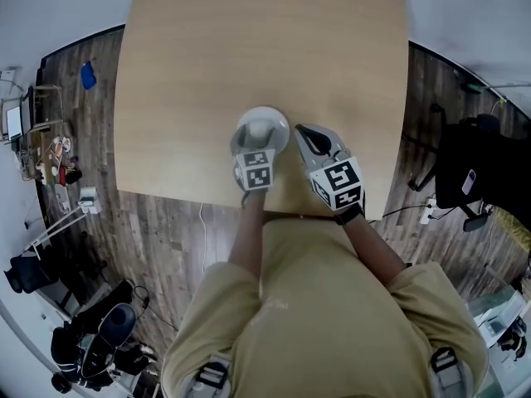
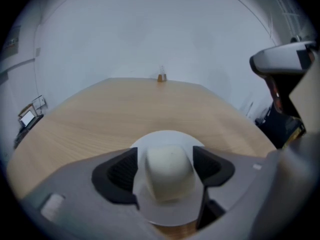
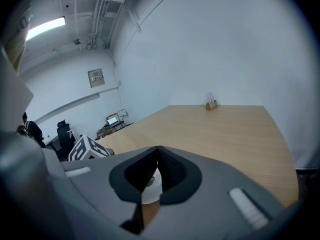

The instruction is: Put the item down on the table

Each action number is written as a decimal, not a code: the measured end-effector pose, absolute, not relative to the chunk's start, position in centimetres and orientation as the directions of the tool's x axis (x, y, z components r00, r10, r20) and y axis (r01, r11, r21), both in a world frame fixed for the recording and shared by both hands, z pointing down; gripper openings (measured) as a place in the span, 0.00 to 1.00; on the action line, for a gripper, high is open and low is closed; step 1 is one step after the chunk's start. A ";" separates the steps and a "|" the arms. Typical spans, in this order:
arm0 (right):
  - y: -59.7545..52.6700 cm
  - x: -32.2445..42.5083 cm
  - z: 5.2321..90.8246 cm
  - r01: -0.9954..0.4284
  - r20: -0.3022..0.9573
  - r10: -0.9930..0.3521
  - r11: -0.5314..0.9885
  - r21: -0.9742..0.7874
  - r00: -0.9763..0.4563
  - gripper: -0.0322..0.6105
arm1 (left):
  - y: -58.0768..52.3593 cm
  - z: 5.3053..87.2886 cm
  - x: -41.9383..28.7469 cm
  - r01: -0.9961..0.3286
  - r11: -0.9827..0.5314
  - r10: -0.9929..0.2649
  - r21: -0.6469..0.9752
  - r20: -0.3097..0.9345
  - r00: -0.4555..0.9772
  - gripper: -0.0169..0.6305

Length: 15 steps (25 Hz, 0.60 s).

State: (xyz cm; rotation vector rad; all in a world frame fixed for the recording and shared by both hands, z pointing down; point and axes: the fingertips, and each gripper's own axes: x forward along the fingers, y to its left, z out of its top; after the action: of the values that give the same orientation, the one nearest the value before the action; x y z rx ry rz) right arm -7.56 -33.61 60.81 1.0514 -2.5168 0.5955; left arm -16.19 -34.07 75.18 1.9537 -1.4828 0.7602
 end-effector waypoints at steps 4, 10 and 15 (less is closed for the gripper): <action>-32.8 -6.7 60.1 -0.734 0.451 -0.597 0.637 -0.236 -0.663 0.06 | -34.2 73.3 -16.4 -0.971 -0.215 -0.683 0.103 0.694 0.225 0.59; -31.6 -5.7 57.9 -0.742 0.407 -0.633 0.635 -0.213 -0.658 0.06 | -32.5 68.4 -16.9 -0.972 -0.199 -0.746 0.123 0.625 0.231 0.55; -30.0 -4.5 54.7 -0.741 0.341 -0.668 0.650 -0.166 -0.662 0.06 | -30.3 62.1 -16.5 -0.967 -0.221 -0.826 0.123 0.504 0.253 0.42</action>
State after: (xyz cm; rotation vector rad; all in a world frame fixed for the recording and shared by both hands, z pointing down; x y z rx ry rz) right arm -4.46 -30.00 54.69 1.1405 -2.6200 0.4277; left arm -16.52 -30.32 62.14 2.1212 -1.6336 0.4677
